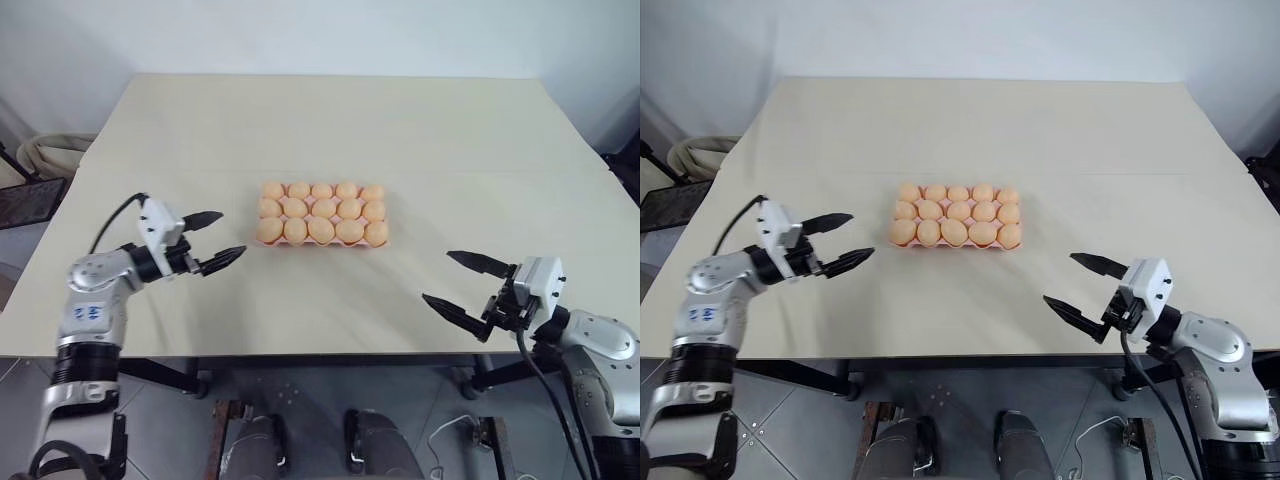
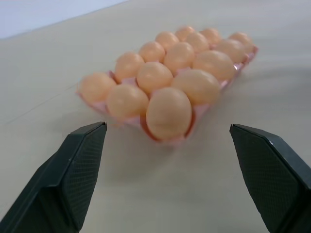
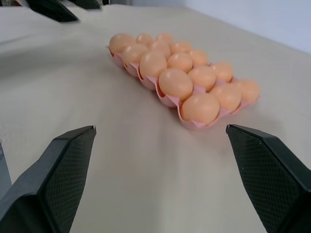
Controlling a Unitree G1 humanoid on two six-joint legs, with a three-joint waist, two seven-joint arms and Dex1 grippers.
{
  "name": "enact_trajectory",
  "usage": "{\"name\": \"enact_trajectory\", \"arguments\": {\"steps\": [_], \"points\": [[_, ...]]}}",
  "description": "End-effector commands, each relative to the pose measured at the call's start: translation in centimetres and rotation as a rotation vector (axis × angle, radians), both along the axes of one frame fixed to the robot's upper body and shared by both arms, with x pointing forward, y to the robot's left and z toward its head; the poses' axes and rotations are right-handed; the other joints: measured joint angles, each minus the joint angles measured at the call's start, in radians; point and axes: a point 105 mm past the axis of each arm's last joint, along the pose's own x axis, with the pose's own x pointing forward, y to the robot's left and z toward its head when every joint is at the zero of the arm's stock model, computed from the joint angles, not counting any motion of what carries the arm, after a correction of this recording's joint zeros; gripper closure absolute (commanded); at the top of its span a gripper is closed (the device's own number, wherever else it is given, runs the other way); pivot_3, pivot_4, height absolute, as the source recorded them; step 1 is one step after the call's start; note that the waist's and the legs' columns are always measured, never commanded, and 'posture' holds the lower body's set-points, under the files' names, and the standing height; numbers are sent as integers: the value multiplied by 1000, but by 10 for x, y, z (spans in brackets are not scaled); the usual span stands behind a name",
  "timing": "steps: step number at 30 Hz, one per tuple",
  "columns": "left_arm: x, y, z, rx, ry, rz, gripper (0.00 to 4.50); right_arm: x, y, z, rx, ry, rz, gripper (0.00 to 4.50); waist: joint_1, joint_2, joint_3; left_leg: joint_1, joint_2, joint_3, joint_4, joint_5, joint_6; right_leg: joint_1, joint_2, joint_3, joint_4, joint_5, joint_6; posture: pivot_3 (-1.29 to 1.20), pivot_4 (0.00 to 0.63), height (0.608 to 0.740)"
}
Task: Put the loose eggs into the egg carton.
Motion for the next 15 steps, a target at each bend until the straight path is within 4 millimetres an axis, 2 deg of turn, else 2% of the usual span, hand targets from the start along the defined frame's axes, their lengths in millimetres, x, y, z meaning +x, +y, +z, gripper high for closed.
{"name": "enact_trajectory", "arguments": {"steps": [1, 6, 15], "points": [[-20, 5, 2, 48, -20, -46, 84, 1, -9, 9, -5, -35, 0, 0, 0, 0, 0, 0, 0, 0, 0, 0, 0, 0, -1, 0, 0, 0, 0, 0, 150, 740], [-35, 3, -3, 71, -59, -47, 84, 7, -15, 6, -12, -20, -10, 0, 6, 0, 0, 0, 0, 0, 0, 0, 0, 0, -3, 0, -2, -3, -7, 0, 150, 740], [-38, 0, -13, 102, -56, 4, 84, 14, -21, 10, -17, -27, -20, 0, -3, 0, 0, 0, 0, 2, -4, 0, -1, -2, -2, 3, -3, -1, -5, 0, 150, 740]]}}
